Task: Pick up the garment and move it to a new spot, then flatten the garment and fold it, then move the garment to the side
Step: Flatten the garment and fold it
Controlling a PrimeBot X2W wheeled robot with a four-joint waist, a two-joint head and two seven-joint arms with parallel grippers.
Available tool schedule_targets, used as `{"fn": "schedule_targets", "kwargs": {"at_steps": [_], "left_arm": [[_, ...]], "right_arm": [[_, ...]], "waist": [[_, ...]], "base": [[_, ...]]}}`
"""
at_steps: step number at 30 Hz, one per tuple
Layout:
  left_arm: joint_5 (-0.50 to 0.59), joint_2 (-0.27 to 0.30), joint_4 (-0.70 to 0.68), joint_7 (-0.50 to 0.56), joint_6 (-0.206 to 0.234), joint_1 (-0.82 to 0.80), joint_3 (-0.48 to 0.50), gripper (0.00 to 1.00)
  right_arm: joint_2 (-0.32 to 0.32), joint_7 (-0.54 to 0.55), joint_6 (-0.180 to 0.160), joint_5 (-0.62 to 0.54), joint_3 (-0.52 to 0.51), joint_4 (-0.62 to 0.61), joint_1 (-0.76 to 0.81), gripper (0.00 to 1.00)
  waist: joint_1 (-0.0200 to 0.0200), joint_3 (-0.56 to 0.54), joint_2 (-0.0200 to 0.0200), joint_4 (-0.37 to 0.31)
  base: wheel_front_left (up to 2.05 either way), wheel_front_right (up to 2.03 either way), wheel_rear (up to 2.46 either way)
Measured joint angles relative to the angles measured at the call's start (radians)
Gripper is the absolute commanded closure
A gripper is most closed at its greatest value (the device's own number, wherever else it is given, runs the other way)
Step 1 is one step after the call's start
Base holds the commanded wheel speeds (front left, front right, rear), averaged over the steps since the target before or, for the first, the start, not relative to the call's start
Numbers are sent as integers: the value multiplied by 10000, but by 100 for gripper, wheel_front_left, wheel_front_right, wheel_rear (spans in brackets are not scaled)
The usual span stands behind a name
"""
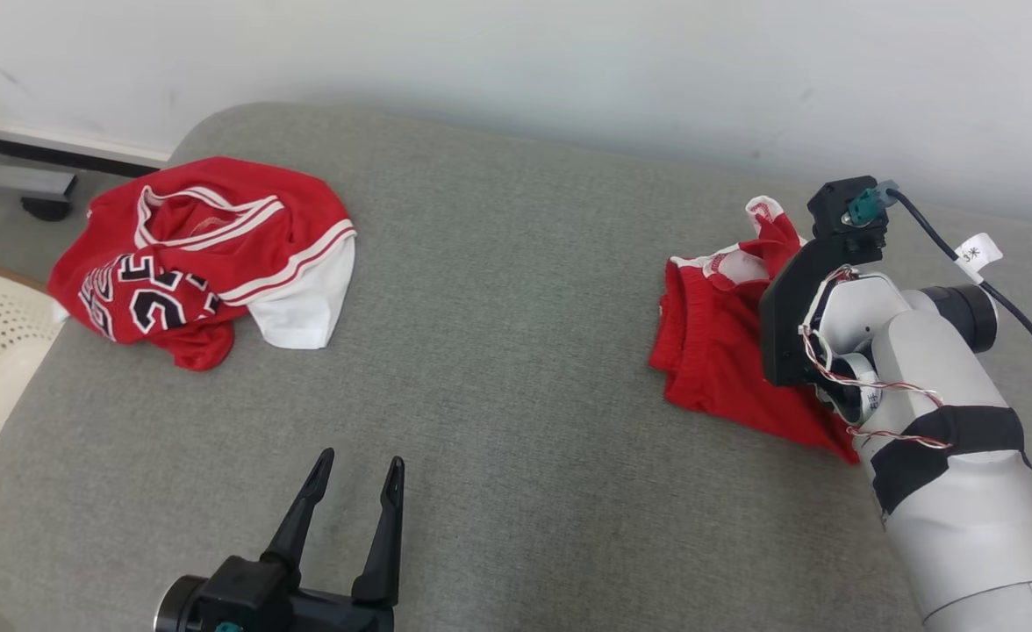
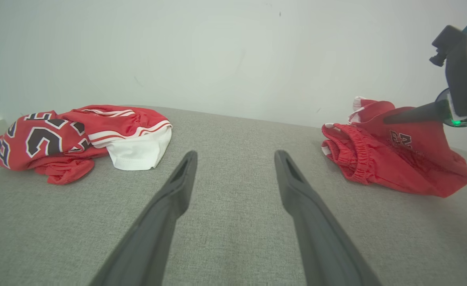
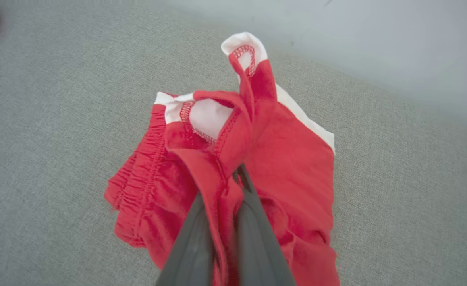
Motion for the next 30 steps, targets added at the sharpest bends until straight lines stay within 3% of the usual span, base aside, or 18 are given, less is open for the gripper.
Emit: {"fn": "schedule_targets", "kwargs": {"at_steps": [11,12,13,15,21,25,30], "left_arm": [[-73,-159,207,-2,-69,-3,-79,0],[-79,-173,211,-2,-69,-4,-81,0],[-79,-182,217,-2,-69,-5,-79,0],[-79,-199,221,-2,-71,-11,-59,0],[-77,-194,242,-2,-65,6,69,0],[-52,-167,203,-2,-35,37,150,0],[-21,-146,173,-2,-38,202,150,0]], "right_arm": [[846,-8,0,-1340,-1373,274,209,100],[882,-63,0,-1419,-1467,353,208,40],[909,-113,0,-1461,-1511,422,208,0],[966,-414,0,-1325,-1641,458,200,0],[1005,-1258,0,1216,-984,163,-184,0],[869,-1743,0,949,-1233,-359,-198,0],[71,-1852,0,-67,-1643,-658,670,0]], "waist": [[0,195,0,756],[1,213,0,800],[1,231,0,838],[1,257,1,890],[1,124,0,790],[1,-24,0,545],[0,-283,0,277]], "base": [[0,0,0],[0,0,0],[0,0,0],[0,0,0],[0,0,0],[0,0,0],[0,0,0]]}}
